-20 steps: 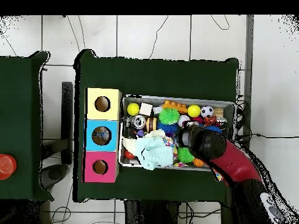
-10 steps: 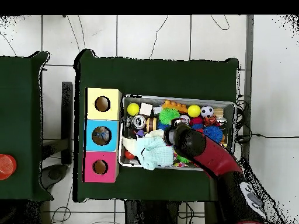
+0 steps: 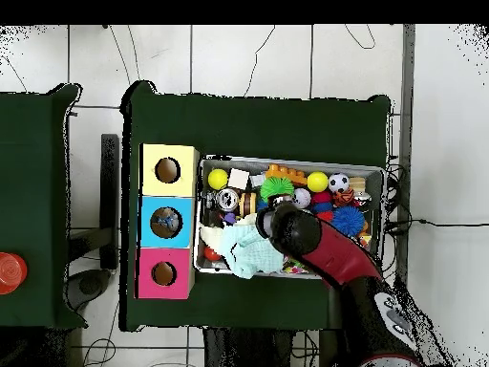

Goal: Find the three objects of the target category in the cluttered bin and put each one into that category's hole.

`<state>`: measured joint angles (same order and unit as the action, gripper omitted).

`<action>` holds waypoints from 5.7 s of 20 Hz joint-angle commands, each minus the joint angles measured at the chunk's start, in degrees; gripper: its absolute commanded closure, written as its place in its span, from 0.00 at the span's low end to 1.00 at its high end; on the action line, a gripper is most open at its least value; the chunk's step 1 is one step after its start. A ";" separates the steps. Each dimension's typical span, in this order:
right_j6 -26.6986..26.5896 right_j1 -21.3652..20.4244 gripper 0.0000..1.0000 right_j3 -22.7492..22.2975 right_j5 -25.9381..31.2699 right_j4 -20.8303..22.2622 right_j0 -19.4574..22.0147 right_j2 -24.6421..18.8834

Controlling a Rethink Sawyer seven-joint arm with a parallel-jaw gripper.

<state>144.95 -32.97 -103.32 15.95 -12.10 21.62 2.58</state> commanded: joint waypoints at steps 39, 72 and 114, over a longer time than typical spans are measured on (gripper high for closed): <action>5.63 4.83 1.00 -6.07 -11.65 0.29 -0.38 5.53; 7.00 5.94 1.00 3.14 -8.04 -5.66 0.66 0.60; 8.25 -5.24 1.00 -9.59 -4.08 -11.72 9.02 -11.80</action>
<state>144.95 -38.57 -108.37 7.74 -20.83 28.90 -2.52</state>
